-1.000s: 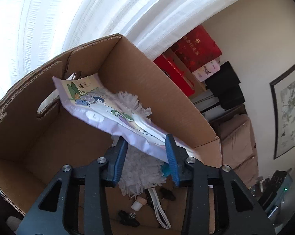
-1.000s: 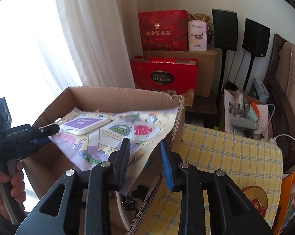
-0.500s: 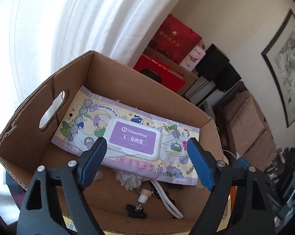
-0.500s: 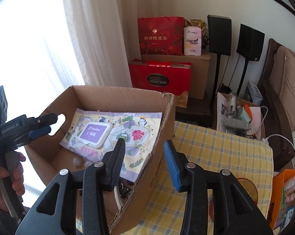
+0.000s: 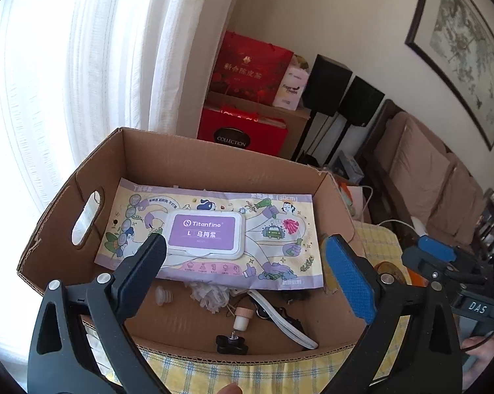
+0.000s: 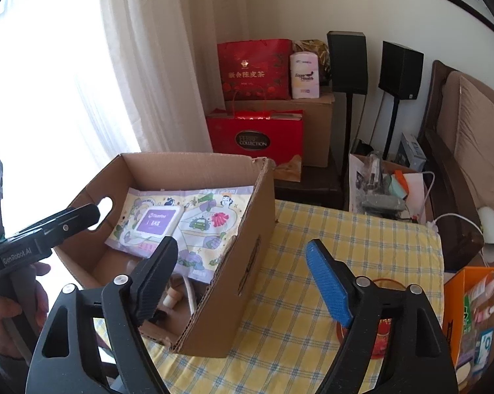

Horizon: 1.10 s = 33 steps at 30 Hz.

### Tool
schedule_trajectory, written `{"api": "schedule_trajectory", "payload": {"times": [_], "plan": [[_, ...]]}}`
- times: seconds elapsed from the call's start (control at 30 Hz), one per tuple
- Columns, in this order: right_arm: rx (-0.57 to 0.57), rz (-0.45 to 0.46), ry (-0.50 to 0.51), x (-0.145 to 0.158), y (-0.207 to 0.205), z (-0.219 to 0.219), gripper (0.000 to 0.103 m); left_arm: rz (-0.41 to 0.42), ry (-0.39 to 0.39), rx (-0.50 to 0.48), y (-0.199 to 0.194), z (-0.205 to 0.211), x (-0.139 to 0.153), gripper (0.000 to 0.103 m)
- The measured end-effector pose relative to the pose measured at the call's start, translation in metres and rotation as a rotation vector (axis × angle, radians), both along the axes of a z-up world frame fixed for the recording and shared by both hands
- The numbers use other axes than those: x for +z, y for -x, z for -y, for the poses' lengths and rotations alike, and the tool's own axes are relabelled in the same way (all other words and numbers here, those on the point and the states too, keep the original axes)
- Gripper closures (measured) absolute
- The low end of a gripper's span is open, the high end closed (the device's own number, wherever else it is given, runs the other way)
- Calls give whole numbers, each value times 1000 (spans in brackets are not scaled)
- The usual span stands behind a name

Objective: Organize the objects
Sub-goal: 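Withdraw both tools and move them to the red round tin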

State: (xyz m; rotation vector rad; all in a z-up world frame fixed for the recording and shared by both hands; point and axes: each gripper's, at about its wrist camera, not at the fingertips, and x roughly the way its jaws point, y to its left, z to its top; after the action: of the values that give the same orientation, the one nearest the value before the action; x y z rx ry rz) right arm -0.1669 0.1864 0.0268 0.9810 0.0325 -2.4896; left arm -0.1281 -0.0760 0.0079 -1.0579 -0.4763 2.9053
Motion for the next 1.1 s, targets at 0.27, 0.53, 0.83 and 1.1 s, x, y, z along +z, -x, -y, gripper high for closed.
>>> {"api": "schedule_trajectory", "payload": {"times": [0.27, 0.53, 0.83, 1.1], "plan": [[-19, 28, 15, -9, -12, -14, 13, -17, 118, -51, -12, -37, 6, 2], [-81, 32, 29, -14, -21, -43, 1, -30, 164, -116, -21, -70, 10, 0], [-179, 1, -44, -16, -31, -72, 1, -5, 175, -195, -25, -102, 6, 0], [-225, 14, -29, -21, -39, -101, 1, -2, 198, -271, -27, -137, 3, 0]]}}
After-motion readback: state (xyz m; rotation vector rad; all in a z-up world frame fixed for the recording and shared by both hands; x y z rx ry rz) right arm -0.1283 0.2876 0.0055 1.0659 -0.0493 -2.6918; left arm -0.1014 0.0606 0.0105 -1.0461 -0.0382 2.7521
